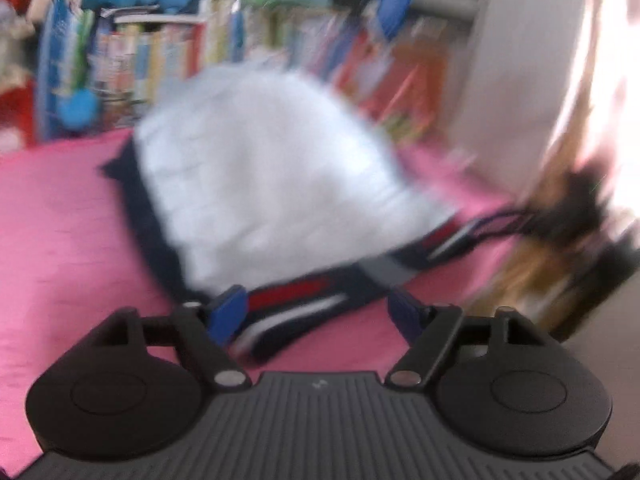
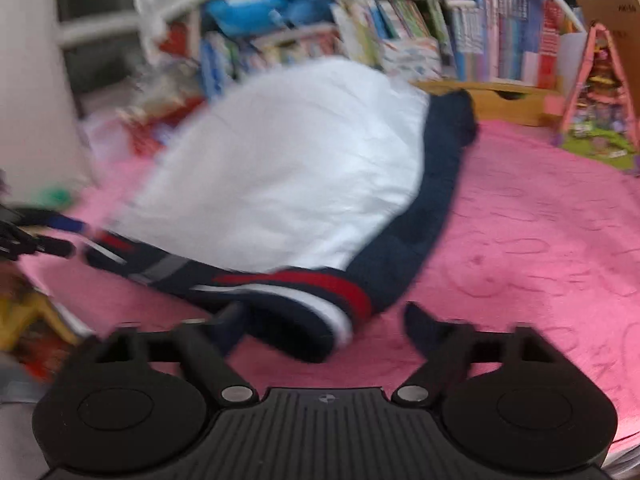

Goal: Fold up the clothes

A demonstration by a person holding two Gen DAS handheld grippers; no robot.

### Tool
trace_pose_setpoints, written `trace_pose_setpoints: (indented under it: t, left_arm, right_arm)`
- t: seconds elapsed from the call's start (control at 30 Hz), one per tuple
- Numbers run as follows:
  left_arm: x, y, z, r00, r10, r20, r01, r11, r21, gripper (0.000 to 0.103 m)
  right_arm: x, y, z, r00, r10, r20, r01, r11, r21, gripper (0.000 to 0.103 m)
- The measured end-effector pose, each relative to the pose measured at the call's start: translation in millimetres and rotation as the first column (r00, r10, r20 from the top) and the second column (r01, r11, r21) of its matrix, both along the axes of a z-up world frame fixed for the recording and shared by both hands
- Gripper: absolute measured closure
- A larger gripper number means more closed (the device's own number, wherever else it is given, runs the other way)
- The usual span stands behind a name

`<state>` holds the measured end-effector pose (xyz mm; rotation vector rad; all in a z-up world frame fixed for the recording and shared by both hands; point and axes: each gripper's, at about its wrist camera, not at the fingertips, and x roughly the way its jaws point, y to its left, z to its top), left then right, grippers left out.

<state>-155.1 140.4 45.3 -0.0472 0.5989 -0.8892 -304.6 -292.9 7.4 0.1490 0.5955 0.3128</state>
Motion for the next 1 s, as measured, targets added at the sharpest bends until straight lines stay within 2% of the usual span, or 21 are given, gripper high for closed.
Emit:
trace_pose_setpoints:
  t: [0.07,0.1,0.17,0.2,0.27,0.3,0.37,0.5,0.6,0.67,0.73,0.87,0.93,1.0]
  left_arm:
    - [4.4,7.2,11.3,1.0,0.007,0.01,-0.006,0.996,-0.09,0.015]
    - [7.3,6.2,15.3,0.998,0.047,0.038,-0.043,0.995,-0.089,0.013]
    - [18.5,-6.6,15.9,0.983,0.162,0.088,-0.16,0.987,-0.032,0.013]
    - [27.2,-16.5,11.2,0.969,0.224,0.102,-0.225,0.974,0.006,0.013]
    - [46.8,-39.4,-3.9,0.937,0.33,0.116,-0.34,0.936,0.085,0.016]
    - [52.8,-51.0,-12.8,0.929,0.351,0.119,-0.364,0.924,0.119,0.016]
    - [61.0,-69.8,-27.8,0.925,0.355,0.132,-0.375,0.91,0.175,0.017]
    - [57.8,-93.8,-51.4,0.947,0.287,0.145,-0.316,0.913,0.256,0.017]
    - [49.1,-99.5,-65.8,0.955,0.248,0.162,-0.286,0.914,0.288,0.016]
    - [49.8,-95.2,-71.6,0.955,0.261,0.139,-0.289,0.924,0.25,0.016]
    - [50.4,-92.9,-72.4,0.955,0.268,0.128,-0.291,0.932,0.217,0.016]
    - [47.2,-95.3,-76.4,0.949,0.279,0.148,-0.305,0.931,0.2,0.015]
    - [46.6,-92.6,-77.1,0.949,0.281,0.144,-0.304,0.935,0.184,0.015]
    - [46.2,-90.8,-77.7,0.95,0.278,0.138,-0.3,0.938,0.171,0.015]
  right_arm:
    - [-10.3,-8.6,11.4,1.0,0.004,0.023,-0.005,0.998,0.06,0.007]
    - [-10.1,-10.2,17.4,0.999,-0.013,0.04,0.011,0.998,0.068,0.007]
    - [-9.7,-13.3,29.6,0.996,-0.049,0.073,0.042,0.996,0.085,0.001]
    - [-6.7,-10.8,34.1,0.994,-0.059,0.09,0.052,0.995,0.081,0.001]
    - [12.7,13.2,35.7,0.991,-0.046,0.127,0.044,0.999,0.015,0.001]
    - [23.7,26.5,35.3,0.989,-0.032,0.144,0.035,0.999,-0.017,0.001]
    - [50.3,58.9,28.1,0.986,0.024,0.167,-0.013,0.998,-0.069,0.003]
    - [90.1,112.2,10.5,0.972,0.135,0.191,-0.113,0.986,-0.125,0.007]
    - [114.3,114.6,15.7,0.973,0.158,0.171,-0.161,0.987,0.004,0.007]
    - [136.8,113.9,39.4,0.968,0.122,0.218,-0.13,0.991,0.019,0.006]
    - [175.0,121.8,69.3,0.956,0.089,0.279,-0.091,0.996,-0.008,0.005]
    - [270.2,142.5,113.2,0.926,0.022,0.377,0.0,0.998,-0.059,0.005]
    - [318.0,145.4,113.9,0.941,-0.029,0.338,0.049,0.997,-0.051,0.005]
    - [342.3,144.2,91.1,0.976,-0.066,0.21,0.089,0.991,-0.102,0.01]
